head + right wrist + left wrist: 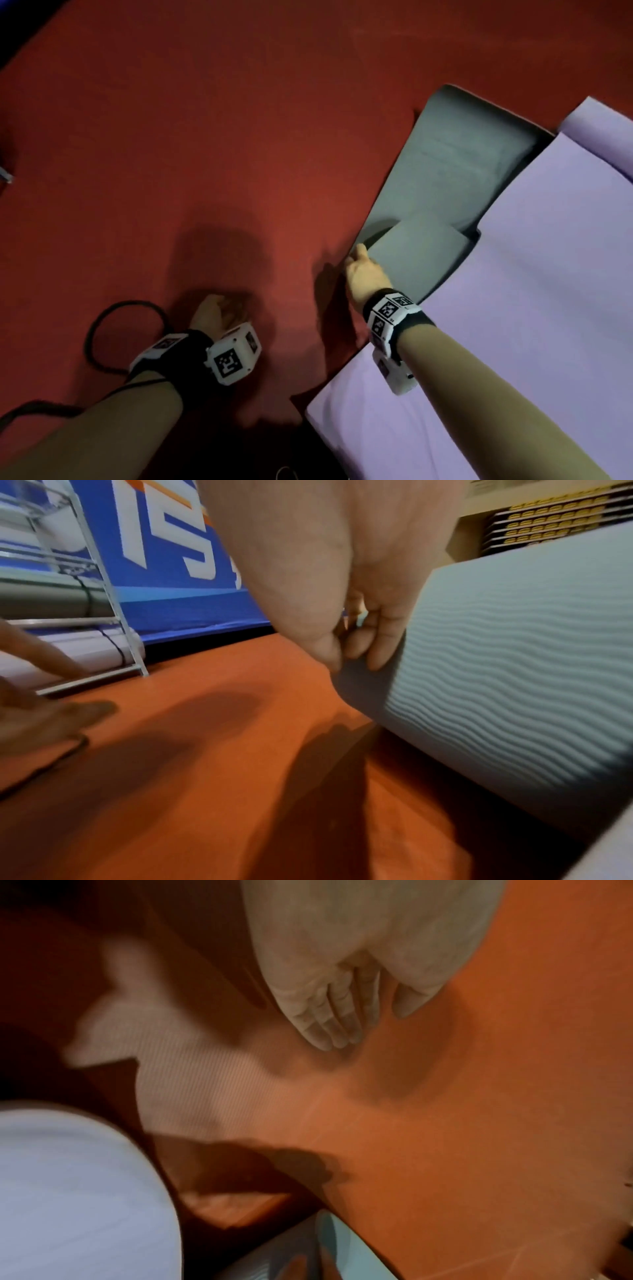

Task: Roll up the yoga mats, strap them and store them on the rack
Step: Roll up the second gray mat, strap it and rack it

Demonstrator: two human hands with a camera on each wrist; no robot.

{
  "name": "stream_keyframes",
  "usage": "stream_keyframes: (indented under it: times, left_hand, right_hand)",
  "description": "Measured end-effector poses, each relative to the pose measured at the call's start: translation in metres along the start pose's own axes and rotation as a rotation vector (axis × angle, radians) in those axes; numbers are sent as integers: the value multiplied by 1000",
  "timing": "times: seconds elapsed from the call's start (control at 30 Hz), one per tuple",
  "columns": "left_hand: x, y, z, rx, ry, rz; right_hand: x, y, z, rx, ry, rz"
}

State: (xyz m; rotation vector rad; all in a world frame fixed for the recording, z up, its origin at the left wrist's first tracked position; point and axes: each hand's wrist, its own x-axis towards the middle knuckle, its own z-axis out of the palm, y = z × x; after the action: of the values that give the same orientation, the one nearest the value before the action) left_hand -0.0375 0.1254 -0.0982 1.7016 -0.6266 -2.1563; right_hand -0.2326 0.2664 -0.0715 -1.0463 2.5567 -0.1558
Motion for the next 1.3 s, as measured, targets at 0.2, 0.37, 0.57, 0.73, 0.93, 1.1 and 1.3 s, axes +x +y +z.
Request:
stream_keyframes:
  times: [0.2, 0.37, 0.57, 0.73, 0.93, 1.1, 1.3]
  left_hand:
    - [9, -13, 17, 34, -88, -66]
    - [7, -6, -4, 14, 5, -77]
    - [20, 9, -38, 1, 98, -54]
    - [15, 0, -34, 32, 90, -78]
    - [11, -6, -12, 61, 0, -105]
    - [-2, -30, 51, 159, -209, -158]
    - [-27, -72, 137, 385, -431, -241]
  right_hand:
    - [-7, 60, -41, -61, 248, 246]
    - [11, 101, -76, 264, -9, 485]
    - [79, 159, -51, 194, -92, 623]
    - [55, 131, -58, 143, -21, 741]
    - [12, 96, -44, 142, -61, 677]
    - [-22, 79, -35, -56, -128, 514]
    - [-51, 67, -44, -278, 151, 248]
